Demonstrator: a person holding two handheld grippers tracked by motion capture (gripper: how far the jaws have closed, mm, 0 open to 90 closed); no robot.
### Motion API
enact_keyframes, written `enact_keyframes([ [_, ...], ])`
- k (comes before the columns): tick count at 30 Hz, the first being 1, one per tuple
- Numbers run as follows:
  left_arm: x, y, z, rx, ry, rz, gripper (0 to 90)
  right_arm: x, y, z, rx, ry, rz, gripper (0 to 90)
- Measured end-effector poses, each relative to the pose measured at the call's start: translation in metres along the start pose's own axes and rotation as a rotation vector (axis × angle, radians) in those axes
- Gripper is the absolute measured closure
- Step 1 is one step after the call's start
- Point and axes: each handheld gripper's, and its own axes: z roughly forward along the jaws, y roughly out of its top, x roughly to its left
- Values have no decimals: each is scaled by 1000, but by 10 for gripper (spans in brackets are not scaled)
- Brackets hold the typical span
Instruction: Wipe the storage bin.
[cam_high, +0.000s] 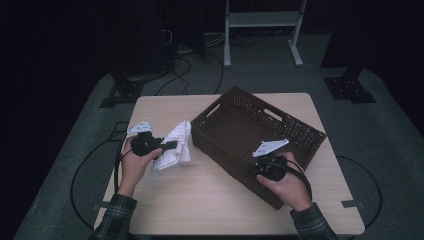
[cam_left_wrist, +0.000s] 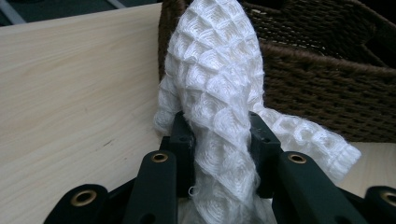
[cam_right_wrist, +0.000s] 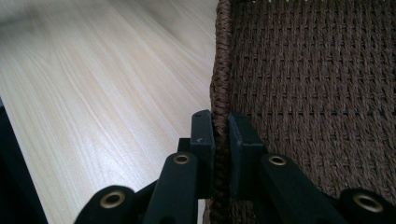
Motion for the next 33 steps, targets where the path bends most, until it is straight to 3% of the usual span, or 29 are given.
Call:
enact_keyframes([
  [5, -2, 3, 2, -2, -3, 8, 683, 0, 0, 0, 1, 5, 4, 815],
  [10, -2, 1, 4, 11, -5, 9, 683, 3, 0, 0, 5, 45, 0, 816],
  [16, 0, -2, 9, 29, -2, 8, 683, 5, 0, 1, 4, 44, -9, 816],
  [24, 3, -4, 20, 39, -9, -31, 683, 5, 0, 1, 5, 45, -7, 815],
  [33, 5, -8, 27, 103, 3, -35, 683, 5, 0, 1, 4, 45, -7, 814],
])
